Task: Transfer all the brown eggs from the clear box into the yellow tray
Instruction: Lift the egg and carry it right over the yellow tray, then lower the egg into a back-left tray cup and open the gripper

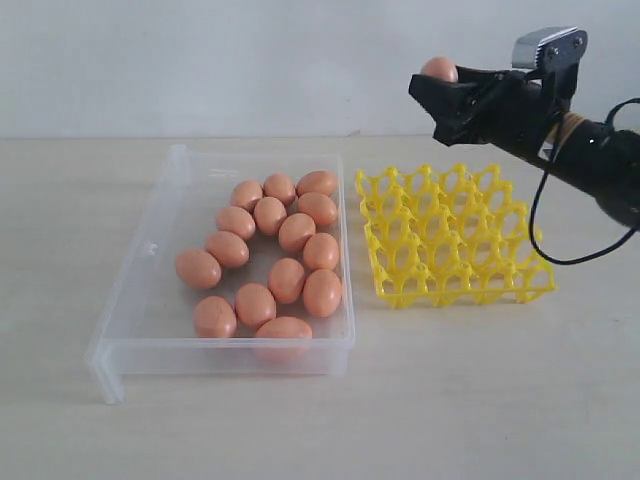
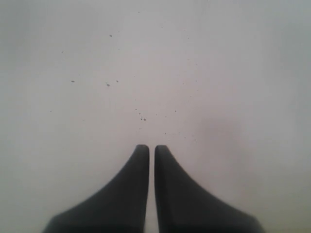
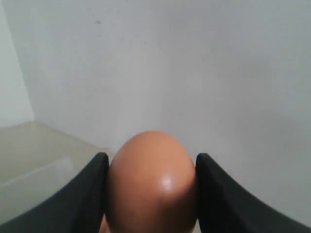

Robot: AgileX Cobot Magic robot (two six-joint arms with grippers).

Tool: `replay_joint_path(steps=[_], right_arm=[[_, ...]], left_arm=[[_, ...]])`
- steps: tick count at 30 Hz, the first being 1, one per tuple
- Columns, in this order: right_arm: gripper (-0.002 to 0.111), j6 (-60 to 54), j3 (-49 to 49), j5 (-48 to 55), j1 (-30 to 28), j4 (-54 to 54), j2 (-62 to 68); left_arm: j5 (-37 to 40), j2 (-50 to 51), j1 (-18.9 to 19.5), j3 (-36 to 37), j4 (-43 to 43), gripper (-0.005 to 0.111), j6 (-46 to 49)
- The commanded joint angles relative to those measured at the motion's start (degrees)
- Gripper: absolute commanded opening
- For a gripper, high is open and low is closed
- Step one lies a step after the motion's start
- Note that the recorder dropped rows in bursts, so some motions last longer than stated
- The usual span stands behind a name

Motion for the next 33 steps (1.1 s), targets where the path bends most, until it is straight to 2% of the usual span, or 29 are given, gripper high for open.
replay_joint_path(steps=[1,8,16,24,27,30,33], right_arm=[[0.0,6.0,-3.5,0.3,-3.1,-16.7,0.5],[0.0,6.9,-8.4,-2.0,-3.1,-20.5,7.1],[0.0,13.4,-18.1,-2.0,-2.9,-22.7,16.0],[0.0,13.7,-24.6,-2.0,0.0,-21.6,21.2],[0.0,12.6,-25.5,4.3,2.1,-21.2,21.9],[0.0,12.6,-25.5,4.7,2.0,-21.1,21.9],[0.0,12.1,-25.5,9.8,2.1,-21.2,21.9]], left_arm=[[0.2,-0.2,-0.2,0.3,-0.4,0.004,-0.2],[0.1,-0.2,-0.2,0.3,-0.4,0.004,-0.2],[0.1,-0.2,-0.2,0.3,-0.4,0.004,-0.2],[0.1,-0.2,-0.2,0.3,-0.4,0.004,-0.2],[0.3,-0.2,-0.2,0.3,-0.4,0.004,-0.2],[0.3,-0.2,-0.2,0.3,-0.4,0.004,-0.2],[0.3,-0.2,-0.2,0.3,-0.4,0.004,-0.2]])
